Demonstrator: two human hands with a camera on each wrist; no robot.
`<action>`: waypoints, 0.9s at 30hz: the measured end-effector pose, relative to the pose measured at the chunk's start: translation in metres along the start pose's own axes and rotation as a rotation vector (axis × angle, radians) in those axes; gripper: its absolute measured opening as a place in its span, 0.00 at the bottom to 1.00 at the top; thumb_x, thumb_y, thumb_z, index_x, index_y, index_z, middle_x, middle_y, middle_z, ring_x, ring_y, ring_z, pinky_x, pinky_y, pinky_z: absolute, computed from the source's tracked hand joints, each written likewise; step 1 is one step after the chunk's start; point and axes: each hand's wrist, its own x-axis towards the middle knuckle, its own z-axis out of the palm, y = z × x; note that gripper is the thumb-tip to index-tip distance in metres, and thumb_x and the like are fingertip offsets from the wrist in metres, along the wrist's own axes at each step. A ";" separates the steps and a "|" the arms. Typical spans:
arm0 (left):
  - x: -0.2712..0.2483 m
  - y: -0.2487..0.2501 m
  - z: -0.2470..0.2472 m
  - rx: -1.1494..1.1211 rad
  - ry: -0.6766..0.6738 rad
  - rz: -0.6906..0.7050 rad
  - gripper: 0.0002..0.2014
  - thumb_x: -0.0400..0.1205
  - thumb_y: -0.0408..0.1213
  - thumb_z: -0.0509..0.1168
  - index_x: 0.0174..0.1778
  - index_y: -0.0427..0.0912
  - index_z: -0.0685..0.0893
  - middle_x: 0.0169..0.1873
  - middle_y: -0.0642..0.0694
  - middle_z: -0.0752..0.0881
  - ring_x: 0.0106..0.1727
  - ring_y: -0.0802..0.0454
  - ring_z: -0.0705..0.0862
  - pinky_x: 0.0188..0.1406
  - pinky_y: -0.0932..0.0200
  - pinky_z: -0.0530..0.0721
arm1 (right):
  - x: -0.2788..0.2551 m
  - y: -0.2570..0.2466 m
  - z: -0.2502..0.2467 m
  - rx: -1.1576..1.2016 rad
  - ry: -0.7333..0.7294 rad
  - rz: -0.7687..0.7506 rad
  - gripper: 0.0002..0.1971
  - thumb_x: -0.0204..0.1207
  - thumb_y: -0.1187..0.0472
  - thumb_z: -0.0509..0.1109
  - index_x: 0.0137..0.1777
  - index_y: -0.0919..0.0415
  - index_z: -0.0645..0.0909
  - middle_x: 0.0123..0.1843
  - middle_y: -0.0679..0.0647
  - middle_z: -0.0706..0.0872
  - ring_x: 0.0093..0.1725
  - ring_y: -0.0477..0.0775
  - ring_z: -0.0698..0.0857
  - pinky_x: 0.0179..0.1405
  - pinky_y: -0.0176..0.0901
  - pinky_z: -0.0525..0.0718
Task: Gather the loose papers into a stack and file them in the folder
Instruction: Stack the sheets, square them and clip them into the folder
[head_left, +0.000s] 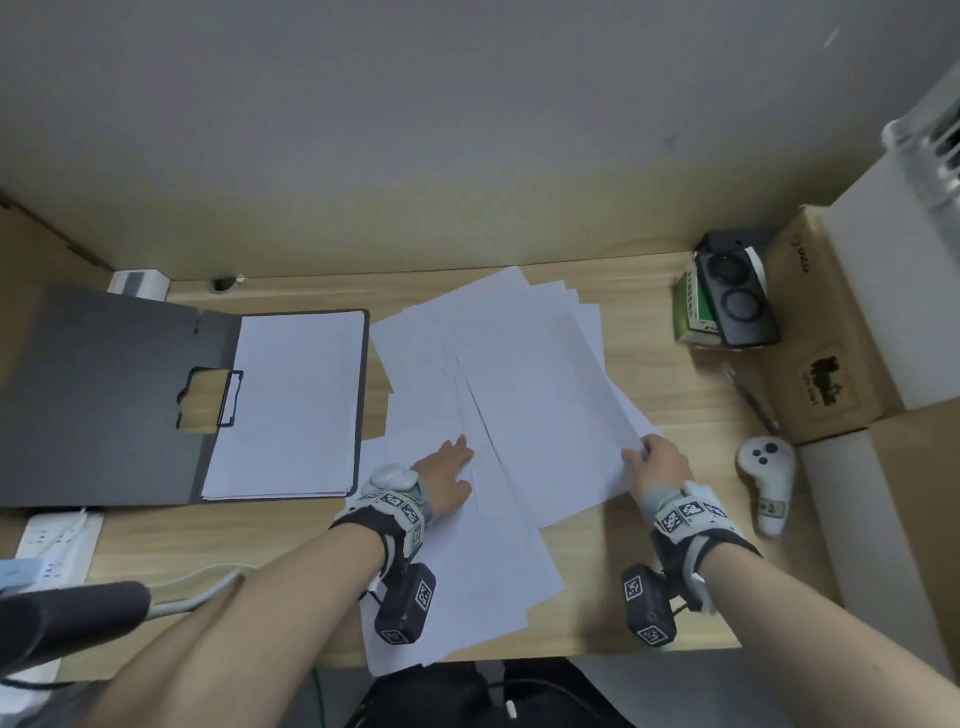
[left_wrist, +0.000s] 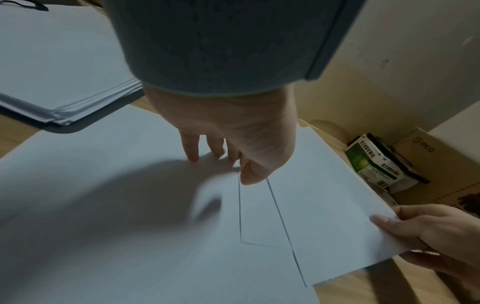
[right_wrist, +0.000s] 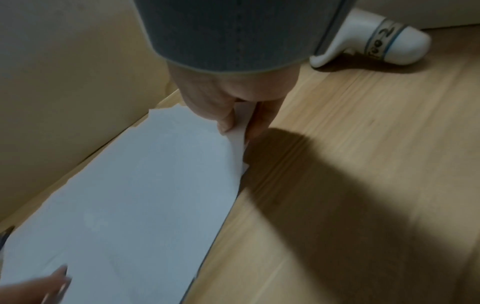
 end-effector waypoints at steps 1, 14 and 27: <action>0.000 0.002 -0.004 -0.006 0.010 -0.002 0.28 0.83 0.38 0.55 0.81 0.46 0.62 0.84 0.51 0.53 0.85 0.50 0.54 0.81 0.54 0.60 | 0.001 -0.002 -0.006 0.051 0.030 0.011 0.08 0.76 0.60 0.66 0.38 0.61 0.77 0.34 0.58 0.81 0.37 0.65 0.80 0.35 0.47 0.73; 0.000 0.025 -0.050 -1.100 0.280 -0.148 0.16 0.85 0.44 0.61 0.61 0.37 0.82 0.44 0.41 0.90 0.37 0.45 0.89 0.34 0.55 0.86 | -0.008 -0.048 0.032 0.505 -0.276 -0.156 0.10 0.68 0.65 0.73 0.29 0.64 0.76 0.24 0.55 0.74 0.26 0.51 0.73 0.30 0.43 0.73; 0.009 -0.036 -0.006 -0.908 0.317 -0.435 0.10 0.74 0.24 0.61 0.46 0.35 0.86 0.43 0.37 0.89 0.46 0.38 0.88 0.44 0.51 0.86 | -0.017 -0.048 0.044 0.147 -0.020 -0.105 0.16 0.69 0.49 0.74 0.57 0.48 0.83 0.61 0.47 0.80 0.56 0.53 0.83 0.52 0.47 0.82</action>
